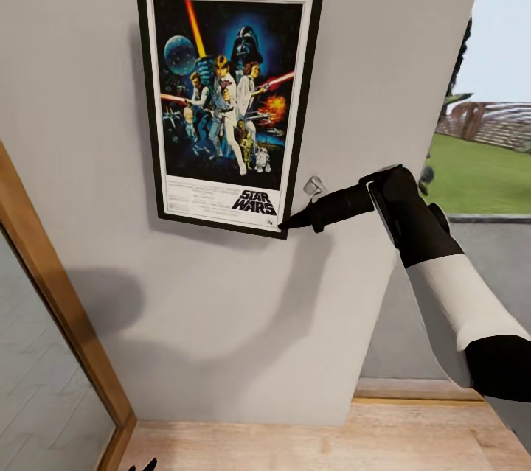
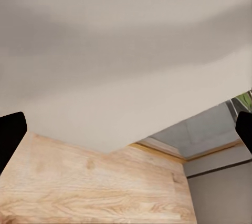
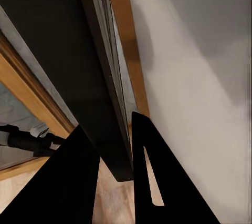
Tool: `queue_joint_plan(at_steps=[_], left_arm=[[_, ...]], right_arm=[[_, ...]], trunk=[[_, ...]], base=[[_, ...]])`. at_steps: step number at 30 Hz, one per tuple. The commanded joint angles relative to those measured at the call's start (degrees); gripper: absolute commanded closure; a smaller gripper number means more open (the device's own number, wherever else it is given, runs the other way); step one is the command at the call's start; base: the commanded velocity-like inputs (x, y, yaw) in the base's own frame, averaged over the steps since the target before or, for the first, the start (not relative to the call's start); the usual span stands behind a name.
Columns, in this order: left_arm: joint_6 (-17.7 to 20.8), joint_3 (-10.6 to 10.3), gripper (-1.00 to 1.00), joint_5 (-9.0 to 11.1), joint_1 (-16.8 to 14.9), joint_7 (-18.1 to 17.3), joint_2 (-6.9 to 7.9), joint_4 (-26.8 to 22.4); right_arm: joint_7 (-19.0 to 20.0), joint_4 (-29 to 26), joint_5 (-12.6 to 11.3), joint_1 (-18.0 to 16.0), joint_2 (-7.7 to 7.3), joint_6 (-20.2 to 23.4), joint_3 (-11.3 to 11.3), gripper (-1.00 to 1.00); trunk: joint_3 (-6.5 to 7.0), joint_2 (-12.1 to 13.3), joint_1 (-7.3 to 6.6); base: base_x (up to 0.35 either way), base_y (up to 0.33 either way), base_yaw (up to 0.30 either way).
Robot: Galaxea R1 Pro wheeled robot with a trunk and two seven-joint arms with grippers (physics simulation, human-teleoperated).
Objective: Pick up the poster from the kitchen countertop and hang it on one of the wall nails in the kitchen.
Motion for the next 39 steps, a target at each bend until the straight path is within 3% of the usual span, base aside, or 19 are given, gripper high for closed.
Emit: queue_joint_plan(at_steps=[1,39], left_arm=[[-0.3,0.5,-1.0,-0.4,-0.1,-0.2,0.0,0.1],[-0.3,0.5,-1.0,-0.4,-0.1,-0.2,0.03,0.0]], right_arm=[[0.6,0.0,0.5,-0.1,-0.02,0.7,0.0,1.0],[0.7,-0.1,0.5,-0.1,-0.09,0.5,0.2,1.0]], trunk=[[-0.14,-0.1,0.05],[-0.14,-0.1,0.05]], base=[[0.242,0.0,0.0],[0.064,0.0,0.0]])
